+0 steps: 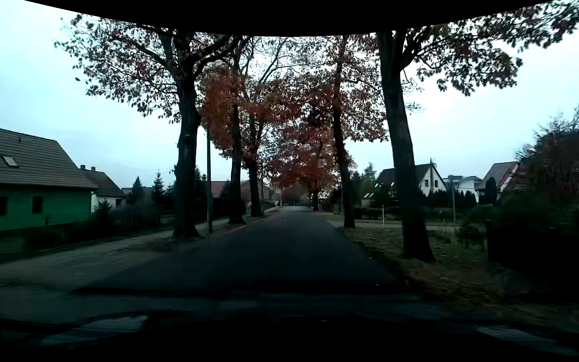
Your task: Follow the waypoints while adhering to traffic rules and regulations
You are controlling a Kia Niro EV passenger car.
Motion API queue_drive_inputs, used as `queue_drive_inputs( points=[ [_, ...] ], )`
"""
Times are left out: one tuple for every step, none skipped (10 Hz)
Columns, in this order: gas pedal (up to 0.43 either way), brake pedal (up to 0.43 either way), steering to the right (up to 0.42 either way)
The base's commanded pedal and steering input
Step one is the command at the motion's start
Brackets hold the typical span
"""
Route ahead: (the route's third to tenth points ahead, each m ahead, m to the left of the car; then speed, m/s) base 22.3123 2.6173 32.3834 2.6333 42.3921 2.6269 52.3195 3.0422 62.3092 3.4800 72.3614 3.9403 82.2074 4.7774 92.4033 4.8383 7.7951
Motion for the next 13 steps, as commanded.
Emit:
queue_drive_inputs(
  points=[
    [0.118, 0.0, -0.001],
    [0.118, 0.0, -0.001],
    [0.11, 0.0, -0.001],
    [0.11, 0.0, -0.001],
    [0.11, 0.0, 0.001],
    [0.118, 0.0, 0.002],
    [0.118, 0.0, 0.002],
    [0.118, 0.0, 0.001],
    [0.118, 0.0, 0.001],
    [0.118, 0.0, 0.001],
    [0.118, 0.0, 0.0],
    [0.118, 0.0, -0.001],
    [0.118, 0.0, -0.005]
  ],
)
